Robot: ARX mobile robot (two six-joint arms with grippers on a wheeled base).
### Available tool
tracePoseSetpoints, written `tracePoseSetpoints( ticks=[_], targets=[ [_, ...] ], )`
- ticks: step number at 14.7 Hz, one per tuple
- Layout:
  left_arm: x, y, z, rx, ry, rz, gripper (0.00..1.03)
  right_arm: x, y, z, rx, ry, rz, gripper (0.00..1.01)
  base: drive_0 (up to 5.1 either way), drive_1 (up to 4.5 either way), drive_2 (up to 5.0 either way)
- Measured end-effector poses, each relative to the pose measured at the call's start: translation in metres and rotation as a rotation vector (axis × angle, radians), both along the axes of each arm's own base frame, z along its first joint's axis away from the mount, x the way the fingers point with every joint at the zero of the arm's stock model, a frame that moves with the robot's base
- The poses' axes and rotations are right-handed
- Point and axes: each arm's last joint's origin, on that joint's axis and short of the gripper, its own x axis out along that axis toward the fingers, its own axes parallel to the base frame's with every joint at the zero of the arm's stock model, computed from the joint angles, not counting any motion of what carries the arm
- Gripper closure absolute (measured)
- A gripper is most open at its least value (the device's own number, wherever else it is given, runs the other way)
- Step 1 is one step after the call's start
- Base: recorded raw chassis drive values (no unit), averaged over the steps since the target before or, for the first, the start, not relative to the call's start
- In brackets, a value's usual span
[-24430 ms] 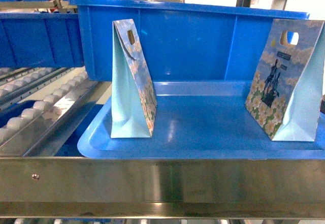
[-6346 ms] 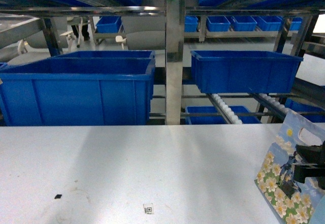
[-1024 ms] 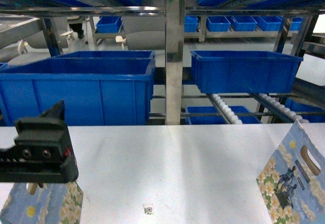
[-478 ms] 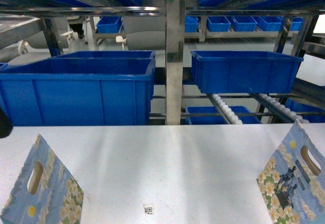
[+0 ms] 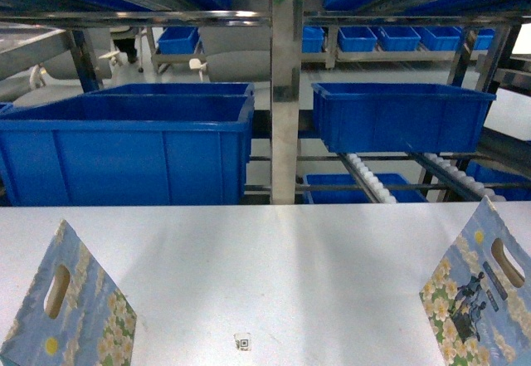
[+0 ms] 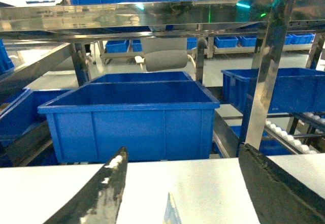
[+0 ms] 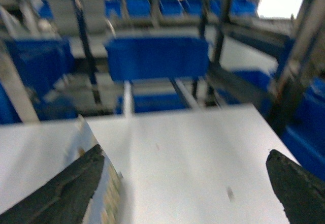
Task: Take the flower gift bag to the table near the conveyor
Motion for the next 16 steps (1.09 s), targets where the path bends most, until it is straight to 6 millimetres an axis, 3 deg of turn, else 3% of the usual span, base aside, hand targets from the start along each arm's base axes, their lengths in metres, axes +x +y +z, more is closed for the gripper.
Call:
tracePoseSetpoints(
  ticks=[2,5,8,16],
  targets=[
    [-0.008,0.018,-0.007,-0.005,0.024,-0.015,0.66,-0.005,0.007,0.005,-0.017,-0.124,0.116,0.34,0.0,0.00,0.0],
    [-0.015,0.033,-0.012,-0.017,-0.004,-0.013,0.99,-0.010,0.017,0.005,-0.014,-0.115,0.102,0.67,0.0,0.00,0.0],
    [-0.020,0.042,-0.010,-0.023,-0.012,-0.017,1.01,-0.014,0.021,0.005,-0.016,-0.120,0.116,1.00,0.0,0.00,0.0],
    [-0.030,0.060,-0.009,-0.021,-0.018,-0.006,1.01,-0.023,0.021,0.001,-0.013,-0.090,0.116,0.99,0.0,0.00,0.0]
  ],
)
